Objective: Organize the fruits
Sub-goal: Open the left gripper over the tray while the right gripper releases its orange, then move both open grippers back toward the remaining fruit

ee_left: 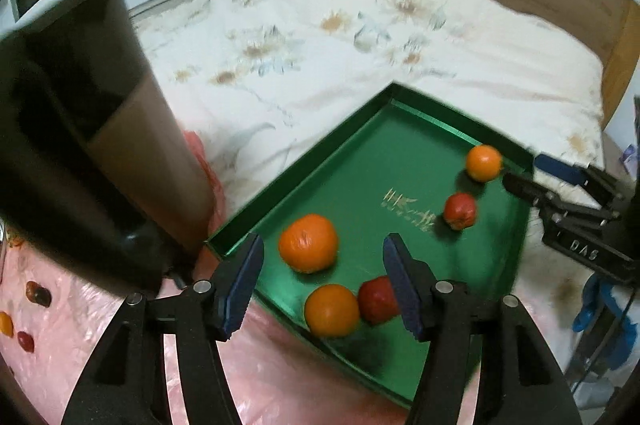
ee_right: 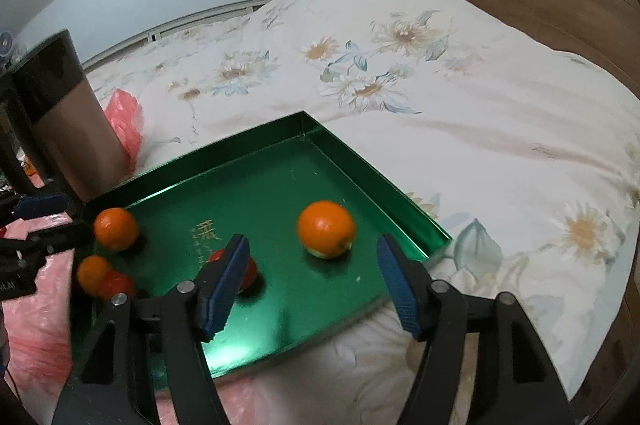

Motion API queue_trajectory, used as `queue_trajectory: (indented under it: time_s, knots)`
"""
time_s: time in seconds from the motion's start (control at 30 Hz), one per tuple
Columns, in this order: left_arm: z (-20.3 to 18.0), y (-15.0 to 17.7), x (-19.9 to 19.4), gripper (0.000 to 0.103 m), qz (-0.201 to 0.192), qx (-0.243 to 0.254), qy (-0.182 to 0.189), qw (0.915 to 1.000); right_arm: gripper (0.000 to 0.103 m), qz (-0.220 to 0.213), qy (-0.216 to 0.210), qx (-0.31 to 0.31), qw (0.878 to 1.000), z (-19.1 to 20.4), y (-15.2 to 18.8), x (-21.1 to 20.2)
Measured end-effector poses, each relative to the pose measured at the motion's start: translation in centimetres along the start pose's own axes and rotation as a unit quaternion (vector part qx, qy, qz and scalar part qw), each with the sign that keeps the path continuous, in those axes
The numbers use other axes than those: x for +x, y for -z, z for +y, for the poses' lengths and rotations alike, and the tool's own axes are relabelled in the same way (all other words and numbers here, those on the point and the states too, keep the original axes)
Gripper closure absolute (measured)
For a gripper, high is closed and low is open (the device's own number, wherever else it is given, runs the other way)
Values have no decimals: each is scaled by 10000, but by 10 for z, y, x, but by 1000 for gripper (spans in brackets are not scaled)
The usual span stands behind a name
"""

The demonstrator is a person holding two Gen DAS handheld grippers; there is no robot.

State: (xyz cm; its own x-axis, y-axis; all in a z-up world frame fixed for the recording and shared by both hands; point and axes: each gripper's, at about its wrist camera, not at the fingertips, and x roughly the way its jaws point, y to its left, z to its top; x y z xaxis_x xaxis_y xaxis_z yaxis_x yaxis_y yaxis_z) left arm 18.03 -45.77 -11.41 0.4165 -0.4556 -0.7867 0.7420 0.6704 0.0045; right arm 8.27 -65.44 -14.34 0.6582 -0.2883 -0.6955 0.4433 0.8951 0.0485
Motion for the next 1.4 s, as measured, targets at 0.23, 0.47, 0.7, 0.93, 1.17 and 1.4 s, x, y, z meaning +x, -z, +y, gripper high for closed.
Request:
queue_trajectory:
  time_s: [0.23,0.47,0.7,0.93,1.17,1.4]
  knots:
    - [20,18,-66,47,-358,-100,60,9993,0,-168,-65,26,9998,18,1,-55]
    - [57,58,-126,47,-537,-401,-128,9977,0,-338,-381,-168,9986,64,6,-105]
    - [91,98,-167,47,-652,-805,-361,9940,0,-391,-905,-616,9932,131,19,-141]
    - [140,144,-187,47,-505,-1183,-765,9887,0,-294,-1532,-1163,9809,206,34,-147]
    - [209,181,-192,47,-350,-1655,-1160,9787,0,-83,-2051,-1653,9646,282,40,-125]
    - [273,209,-182,47,-163,-2068,-1506,9666,0,94,-2394,-1868,9527,344,37,-89]
